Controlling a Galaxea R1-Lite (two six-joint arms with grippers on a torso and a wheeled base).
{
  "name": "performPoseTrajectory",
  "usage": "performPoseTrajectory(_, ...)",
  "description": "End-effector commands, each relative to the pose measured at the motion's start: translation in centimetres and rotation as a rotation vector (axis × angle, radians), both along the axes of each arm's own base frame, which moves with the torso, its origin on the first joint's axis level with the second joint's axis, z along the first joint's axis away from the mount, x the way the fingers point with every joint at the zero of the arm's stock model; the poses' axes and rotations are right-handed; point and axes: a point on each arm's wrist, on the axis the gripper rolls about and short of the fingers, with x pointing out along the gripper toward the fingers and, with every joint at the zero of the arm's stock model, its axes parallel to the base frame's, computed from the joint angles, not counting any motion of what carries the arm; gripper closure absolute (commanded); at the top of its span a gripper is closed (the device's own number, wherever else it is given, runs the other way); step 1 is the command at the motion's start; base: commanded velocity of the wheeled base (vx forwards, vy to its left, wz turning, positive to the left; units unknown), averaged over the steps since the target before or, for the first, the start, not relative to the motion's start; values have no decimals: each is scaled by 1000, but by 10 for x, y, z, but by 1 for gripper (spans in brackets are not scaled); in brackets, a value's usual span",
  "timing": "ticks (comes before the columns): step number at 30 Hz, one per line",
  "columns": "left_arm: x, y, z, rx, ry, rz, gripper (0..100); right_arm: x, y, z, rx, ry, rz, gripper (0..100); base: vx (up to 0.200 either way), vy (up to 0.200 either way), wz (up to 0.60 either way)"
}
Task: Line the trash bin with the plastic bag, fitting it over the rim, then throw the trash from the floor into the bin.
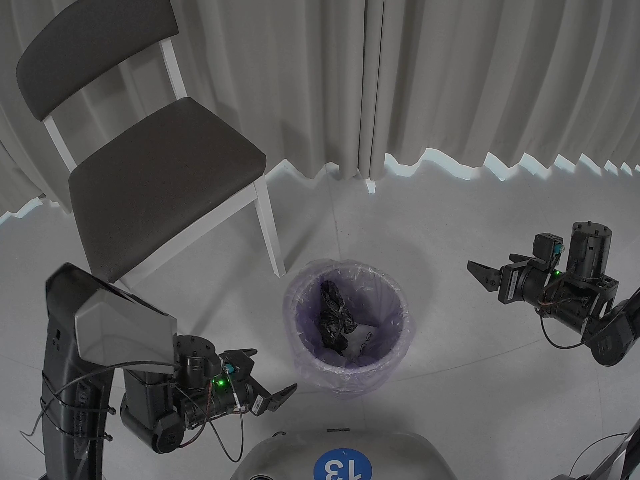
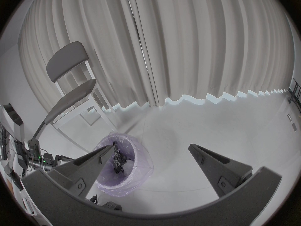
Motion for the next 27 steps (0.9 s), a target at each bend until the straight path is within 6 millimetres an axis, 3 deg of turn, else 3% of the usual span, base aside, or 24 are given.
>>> performPoseTrajectory(1,7,-9,-30,22,35,-24,0,1,-1,-2,0,8,0,0,0,0,0)
performPoseTrajectory(6,18,-20,-44,15,19,-41,0,0,-1,-1,1,3,1,0,0,0,0)
performPoseTrajectory(13,30,-37,-42,23,32,-66,0,5,6,-10,-5,31,16,0,0,0,0)
performPoseTrajectory(27,66,-59,-36,51,-9,-63,0,8,6,-7,1,15,16,0,0,0,0)
